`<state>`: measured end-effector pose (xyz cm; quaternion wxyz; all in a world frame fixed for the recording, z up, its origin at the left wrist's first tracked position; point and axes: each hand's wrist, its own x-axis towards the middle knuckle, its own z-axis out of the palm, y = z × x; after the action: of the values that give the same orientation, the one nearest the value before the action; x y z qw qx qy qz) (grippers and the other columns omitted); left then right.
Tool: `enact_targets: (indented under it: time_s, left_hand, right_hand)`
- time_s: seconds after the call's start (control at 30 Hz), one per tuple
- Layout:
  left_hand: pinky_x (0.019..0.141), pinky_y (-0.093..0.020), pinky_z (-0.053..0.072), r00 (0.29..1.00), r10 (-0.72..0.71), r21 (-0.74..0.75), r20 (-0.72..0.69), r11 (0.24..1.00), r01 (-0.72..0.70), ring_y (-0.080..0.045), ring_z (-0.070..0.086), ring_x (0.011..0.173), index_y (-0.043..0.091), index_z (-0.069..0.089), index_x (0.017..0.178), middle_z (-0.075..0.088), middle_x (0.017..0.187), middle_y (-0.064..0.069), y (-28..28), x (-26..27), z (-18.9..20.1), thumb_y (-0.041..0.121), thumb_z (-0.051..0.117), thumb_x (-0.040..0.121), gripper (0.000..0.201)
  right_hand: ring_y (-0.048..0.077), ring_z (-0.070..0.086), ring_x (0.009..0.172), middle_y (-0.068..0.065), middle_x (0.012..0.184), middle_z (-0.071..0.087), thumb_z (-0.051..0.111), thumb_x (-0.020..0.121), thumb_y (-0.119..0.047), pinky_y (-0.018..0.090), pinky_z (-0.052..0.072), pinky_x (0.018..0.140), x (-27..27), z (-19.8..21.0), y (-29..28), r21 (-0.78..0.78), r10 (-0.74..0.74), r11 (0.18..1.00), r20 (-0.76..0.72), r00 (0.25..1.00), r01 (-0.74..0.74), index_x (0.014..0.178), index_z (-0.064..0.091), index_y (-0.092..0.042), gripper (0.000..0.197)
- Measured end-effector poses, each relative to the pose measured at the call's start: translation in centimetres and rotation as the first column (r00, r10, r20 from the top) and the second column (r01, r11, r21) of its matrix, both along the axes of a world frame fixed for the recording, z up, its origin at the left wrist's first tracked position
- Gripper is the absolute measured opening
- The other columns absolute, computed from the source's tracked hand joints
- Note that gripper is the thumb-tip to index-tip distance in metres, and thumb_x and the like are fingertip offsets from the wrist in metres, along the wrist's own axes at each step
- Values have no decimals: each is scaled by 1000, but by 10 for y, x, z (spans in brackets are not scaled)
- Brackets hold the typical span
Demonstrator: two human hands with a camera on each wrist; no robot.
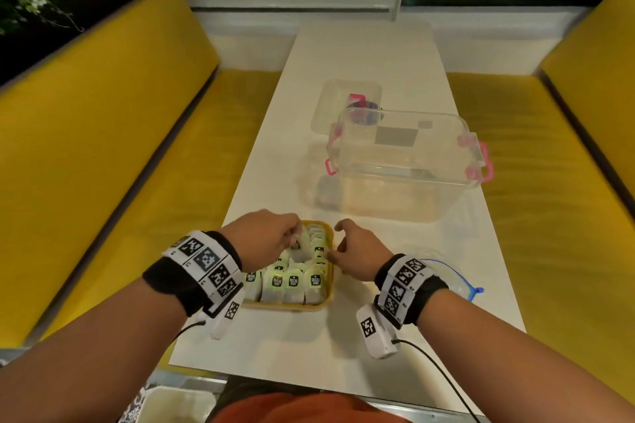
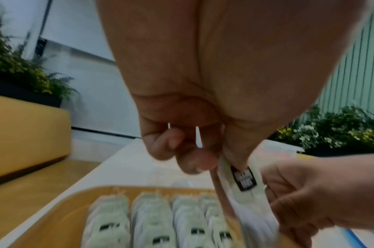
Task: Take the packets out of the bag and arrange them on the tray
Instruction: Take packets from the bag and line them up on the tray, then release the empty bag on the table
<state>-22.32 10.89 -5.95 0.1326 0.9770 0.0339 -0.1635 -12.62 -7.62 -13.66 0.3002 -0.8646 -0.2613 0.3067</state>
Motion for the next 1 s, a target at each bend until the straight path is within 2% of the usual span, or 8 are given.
enact_targets:
  time_s: [0.07,0.2,0.27,0.5,0.67,0.8,0.9,1.0]
  left_hand:
    - [70,-29,44,977,-76,-20,-200,997,74,-15,58,84,27,54,98,65,93,11,0,1,-13,23,41,98,13]
    - [80,-29,42,898,-156,18,-411,984,179,-19,55,96,23,58,109,64,108,0,-4,8,-33,20,46,96,18]
    - [81,-27,41,895,-140,48,-423,983,176,-21,56,102,20,59,117,64,114,-3,-7,12,-41,19,48,95,24]
    - [79,-25,39,901,-134,63,-412,983,175,-23,57,105,19,61,116,64,114,-3,-14,20,-51,19,51,94,25]
    - [77,-27,42,954,-59,64,-292,995,81,-17,58,98,26,61,112,65,106,4,-18,23,-33,34,56,92,22]
    - [83,-29,46,997,-27,9,-67,1000,28,-17,59,102,27,61,112,65,109,5,-38,36,-11,40,58,91,25]
    - [89,-30,46,994,-94,-77,59,992,98,-16,57,104,26,61,111,62,113,7,-75,49,-5,38,63,89,26]
    - [92,-34,44,981,-183,-73,61,980,187,-18,52,109,28,58,115,54,117,4,-123,60,-16,41,73,80,40]
  right_hand:
    - [20,70,69,9,95,71,63,90,-26,30,56,59,1,-3,2,1,-28,1000,-101,994,28,135,38,-15,53]
    - [18,70,57,8,80,73,58,91,-18,36,62,62,1,-4,4,24,-39,999,-182,983,44,129,41,-14,42]
    - [20,70,56,9,76,73,57,92,-16,37,62,62,0,-4,4,37,-39,998,-194,980,47,127,41,-13,38]
    - [18,68,52,8,75,72,58,94,-17,32,59,55,-2,-3,2,53,-58,996,-217,974,71,130,41,-13,41]
    - [20,68,59,6,86,74,56,96,-29,33,58,60,3,5,-12,83,-132,985,-169,977,148,133,42,-14,42]
    - [8,62,65,-2,91,74,53,95,-19,27,51,65,18,20,-51,185,-230,958,49,972,217,114,58,-16,21]
    - [0,55,79,-3,104,68,59,87,-13,23,42,78,29,30,-93,159,-225,969,248,942,190,109,65,-20,24]
    - [21,47,121,3,131,49,74,77,-29,33,41,99,34,30,-137,-82,-105,988,248,963,129,129,53,-27,56]
